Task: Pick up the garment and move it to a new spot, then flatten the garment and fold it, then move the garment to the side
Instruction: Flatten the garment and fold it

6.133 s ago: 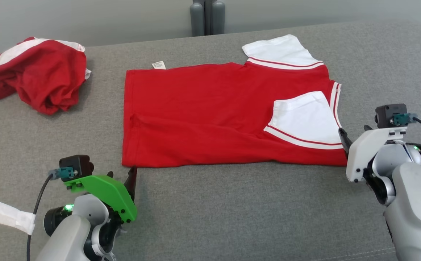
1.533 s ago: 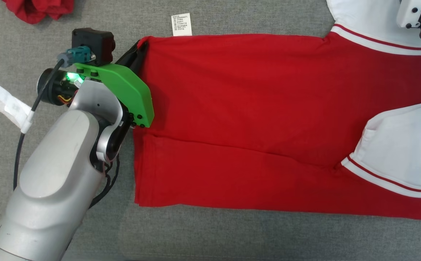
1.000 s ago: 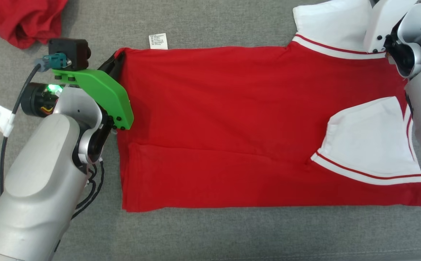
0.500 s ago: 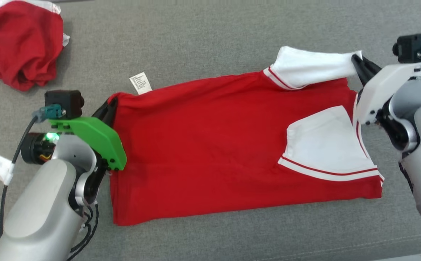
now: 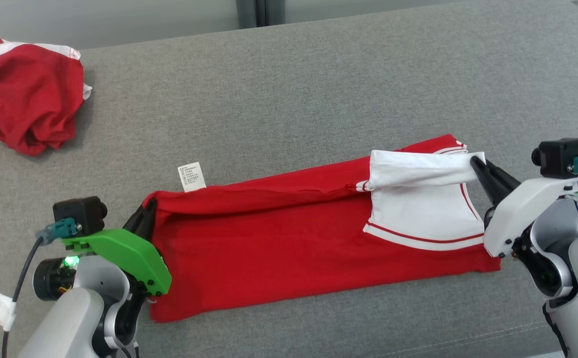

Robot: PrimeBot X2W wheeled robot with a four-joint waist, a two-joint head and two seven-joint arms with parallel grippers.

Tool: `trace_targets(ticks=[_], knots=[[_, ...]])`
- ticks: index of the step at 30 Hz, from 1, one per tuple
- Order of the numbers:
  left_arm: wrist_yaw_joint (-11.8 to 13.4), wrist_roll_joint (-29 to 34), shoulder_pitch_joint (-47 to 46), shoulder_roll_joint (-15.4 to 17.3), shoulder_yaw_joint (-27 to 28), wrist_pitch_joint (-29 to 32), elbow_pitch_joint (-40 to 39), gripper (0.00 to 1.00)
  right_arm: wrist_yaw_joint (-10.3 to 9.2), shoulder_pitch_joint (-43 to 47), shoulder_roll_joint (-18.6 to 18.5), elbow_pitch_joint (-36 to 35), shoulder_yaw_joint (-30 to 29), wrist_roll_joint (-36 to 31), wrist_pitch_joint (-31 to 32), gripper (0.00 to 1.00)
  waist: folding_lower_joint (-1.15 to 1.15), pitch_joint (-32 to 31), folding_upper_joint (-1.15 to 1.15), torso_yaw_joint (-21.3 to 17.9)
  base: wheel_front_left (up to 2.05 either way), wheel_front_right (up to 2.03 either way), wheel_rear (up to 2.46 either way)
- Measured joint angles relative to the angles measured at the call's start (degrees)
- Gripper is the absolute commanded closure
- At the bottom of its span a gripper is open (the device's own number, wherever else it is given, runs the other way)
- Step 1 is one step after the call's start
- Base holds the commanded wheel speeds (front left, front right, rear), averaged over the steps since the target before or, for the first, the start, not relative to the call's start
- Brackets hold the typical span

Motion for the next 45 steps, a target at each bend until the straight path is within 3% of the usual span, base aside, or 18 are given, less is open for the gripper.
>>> trace_targets(ticks=[4,5,6,7,8,10,11,20,30,41,45], knots=[[0.43,-0.21,2.20,-0.36,0.00,-1.07,-0.38,1.00,-0.01,2.66,1.15,-1.22,-0.77,-1.10,0.44,1.00,0.00,0.09,0.00,-0.17,0.00,0.00,0.00],[0.59,-0.21,2.75,-0.52,-0.08,-1.46,-0.45,1.00,0.00,3.27,1.33,-1.30,-1.12,-1.47,0.14,0.93,0.00,0.10,0.00,-0.12,0.00,0.00,0.00],[0.82,-0.15,3.33,-0.58,-0.15,-1.98,-0.53,0.87,0.00,3.96,1.63,-1.36,-1.51,-1.65,-0.25,0.70,0.00,0.08,0.00,-0.05,0.00,0.00,0.00],[0.82,-0.16,3.76,-0.68,-0.19,-2.42,-0.57,0.71,-0.02,4.55,1.86,-1.43,-1.56,-1.66,-0.34,0.63,0.00,0.04,0.00,0.02,0.00,0.00,0.00],[0.62,-0.27,4.43,-0.73,-0.46,-2.46,-0.69,0.62,-0.02,5.34,2.30,-1.42,-1.71,-1.56,-0.65,0.58,0.00,-0.06,0.00,0.10,0.00,0.00,0.00],[0.49,-0.78,6.20,-1.18,-0.19,-3.75,-0.91,0.16,-0.02,7.11,2.76,-1.57,-1.89,-1.58,-1.31,0.17,0.00,-0.43,0.00,0.22,0.00,0.00,0.00],[0.49,-1.15,7.15,-1.34,0.11,-4.46,-1.05,0.00,-0.02,8.18,2.88,-1.75,-2.20,-1.59,-1.52,0.00,0.00,-0.68,0.00,0.28,0.00,0.00,0.00],[2.94,-1.97,13.02,-2.21,2.66,-10.83,-2.77,0.00,-0.02,16.14,4.80,-4.54,-7.73,-2.86,-2.03,0.00,0.00,-3.34,0.00,0.87,0.00,0.00,0.00],[5.88,3.60,12.33,-3.13,2.80,-18.56,-0.78,0.00,-0.02,15.49,5.15,-4.16,-10.58,-5.50,-0.20,0.00,0.00,-6.28,0.00,2.09,0.00,0.00,0.00],[6.67,4.83,11.23,-5.04,2.29,-20.53,2.38,0.00,-0.02,11.38,5.10,3.01,-12.28,-8.80,1.02,0.00,0.00,-8.45,0.00,6.12,0.00,0.00,0.00],[6.64,4.52,11.17,-4.88,2.42,-20.51,2.40,0.00,-0.02,8.29,4.53,10.42,-12.58,-11.36,0.42,0.00,0.00,-8.22,0.00,8.61,0.00,0.00,0.00]])
